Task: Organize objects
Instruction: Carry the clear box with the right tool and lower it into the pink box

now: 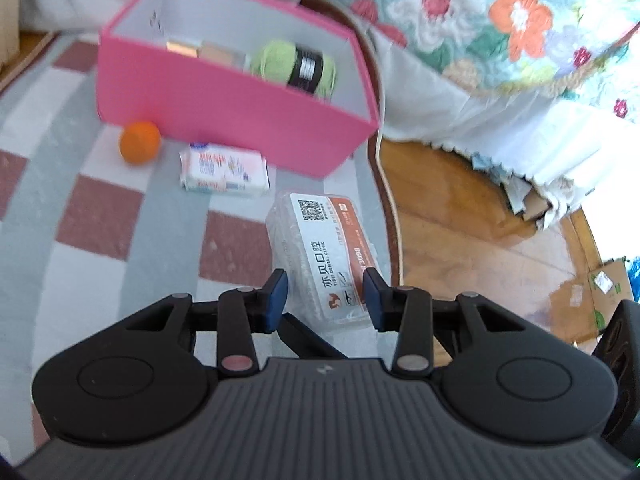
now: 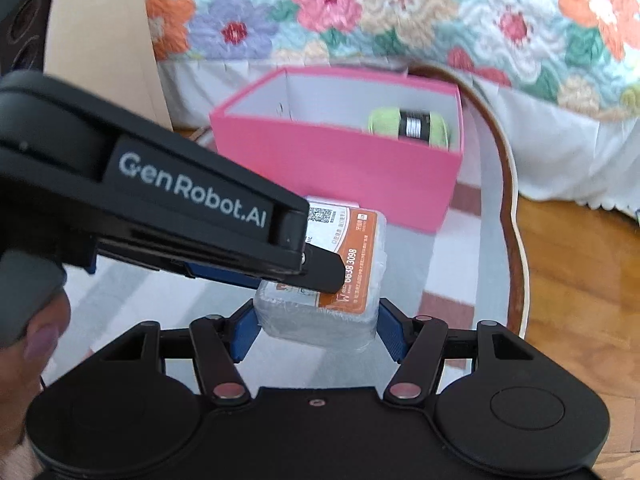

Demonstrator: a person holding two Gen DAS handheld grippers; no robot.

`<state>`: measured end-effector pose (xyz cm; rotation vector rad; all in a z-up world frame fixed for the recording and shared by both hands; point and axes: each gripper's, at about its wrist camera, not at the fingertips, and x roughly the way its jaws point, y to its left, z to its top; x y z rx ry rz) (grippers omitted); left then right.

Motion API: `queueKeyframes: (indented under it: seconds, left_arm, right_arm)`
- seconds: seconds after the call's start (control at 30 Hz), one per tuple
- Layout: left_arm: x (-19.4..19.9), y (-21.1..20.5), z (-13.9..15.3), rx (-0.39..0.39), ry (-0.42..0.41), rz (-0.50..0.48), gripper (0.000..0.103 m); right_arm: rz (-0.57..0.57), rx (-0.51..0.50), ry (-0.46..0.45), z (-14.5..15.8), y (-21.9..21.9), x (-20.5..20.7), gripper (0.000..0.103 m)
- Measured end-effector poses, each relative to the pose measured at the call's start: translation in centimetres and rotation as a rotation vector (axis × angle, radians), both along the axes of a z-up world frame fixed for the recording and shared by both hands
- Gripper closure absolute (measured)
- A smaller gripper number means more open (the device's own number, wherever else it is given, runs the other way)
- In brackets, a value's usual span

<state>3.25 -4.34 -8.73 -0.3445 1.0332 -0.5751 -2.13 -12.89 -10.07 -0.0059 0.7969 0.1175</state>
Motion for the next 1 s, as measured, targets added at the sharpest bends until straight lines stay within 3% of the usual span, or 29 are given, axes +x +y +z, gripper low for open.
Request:
queueKeyframes:
  seconds: [0.3, 0.53, 1.0]
  left_arm:
    - [-0.5, 1.9, 5.4, -0.018, -0.095, 0.046, 0.064]
    - [-0.6, 2.8, 9.6, 0.021, -0.167, 0.046, 0.064]
    - [4.1, 2.2, 12.0, 0.023, -0.241, 0.046, 0.064]
  right_arm:
    - [0.045, -0.050, -0.106, 4.4, 2.3, -0.3, 0.036]
    - [0.070, -0.040, -0.176, 8.1, 3.2, 0.0, 0.036]
    - [0.097, -0.072, -0.225, 10.8, 3.0, 5.1, 0.037]
